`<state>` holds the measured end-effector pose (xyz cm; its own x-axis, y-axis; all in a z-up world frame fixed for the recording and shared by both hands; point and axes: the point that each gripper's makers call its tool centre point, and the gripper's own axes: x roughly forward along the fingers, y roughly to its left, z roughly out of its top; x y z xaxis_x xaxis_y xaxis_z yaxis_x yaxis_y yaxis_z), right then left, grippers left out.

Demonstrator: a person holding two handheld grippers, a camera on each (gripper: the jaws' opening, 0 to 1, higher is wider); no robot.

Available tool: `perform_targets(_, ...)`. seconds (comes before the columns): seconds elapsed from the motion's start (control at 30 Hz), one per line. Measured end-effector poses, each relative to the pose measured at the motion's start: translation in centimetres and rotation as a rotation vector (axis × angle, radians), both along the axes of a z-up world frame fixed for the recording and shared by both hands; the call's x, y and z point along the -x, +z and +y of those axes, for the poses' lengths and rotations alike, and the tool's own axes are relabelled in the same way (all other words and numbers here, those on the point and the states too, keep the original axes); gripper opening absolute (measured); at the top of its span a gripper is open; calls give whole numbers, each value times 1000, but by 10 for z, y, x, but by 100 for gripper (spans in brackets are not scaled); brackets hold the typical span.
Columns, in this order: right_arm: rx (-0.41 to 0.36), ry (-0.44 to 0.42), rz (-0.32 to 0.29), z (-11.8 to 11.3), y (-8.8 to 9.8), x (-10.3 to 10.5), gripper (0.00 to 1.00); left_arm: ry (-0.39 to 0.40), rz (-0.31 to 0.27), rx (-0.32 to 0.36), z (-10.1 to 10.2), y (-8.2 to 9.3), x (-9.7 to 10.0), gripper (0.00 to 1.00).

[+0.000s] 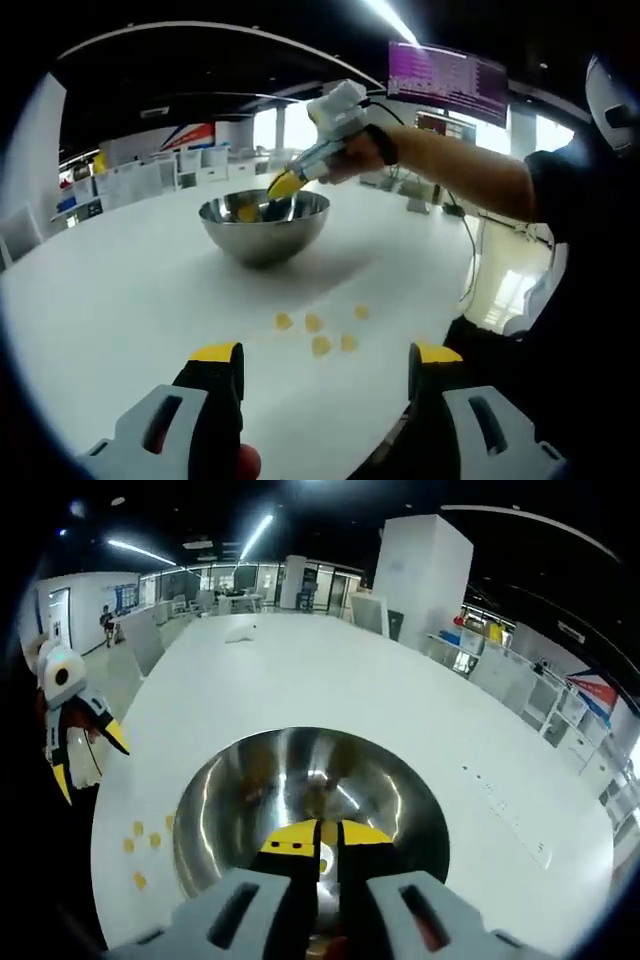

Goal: Pick up the QQ candy scattered on the table and place it into the stainless steel bowl on the table

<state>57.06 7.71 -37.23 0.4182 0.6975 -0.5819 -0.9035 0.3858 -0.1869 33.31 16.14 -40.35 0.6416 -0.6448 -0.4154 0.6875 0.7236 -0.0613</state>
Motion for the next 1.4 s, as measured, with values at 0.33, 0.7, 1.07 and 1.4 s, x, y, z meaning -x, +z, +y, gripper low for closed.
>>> perform_targets(0.33, 25, 29, 10, -1, 0, 19, 13, -10, -5, 1, -3, 2, 3, 67)
perform_targets(0.7, 9, 40, -18, -7, 13, 32, 22, -19, -16, 0, -8, 7, 7, 67)
perform_targets(1.07, -146, 10, -82, -25, 53, 69, 21, -18, -15, 3, -6, 5, 9, 67)
perform_targets(1.4, -304, -62, -141, -67, 65, 130, 21, -4, -19, 8, -3, 6, 8, 68)
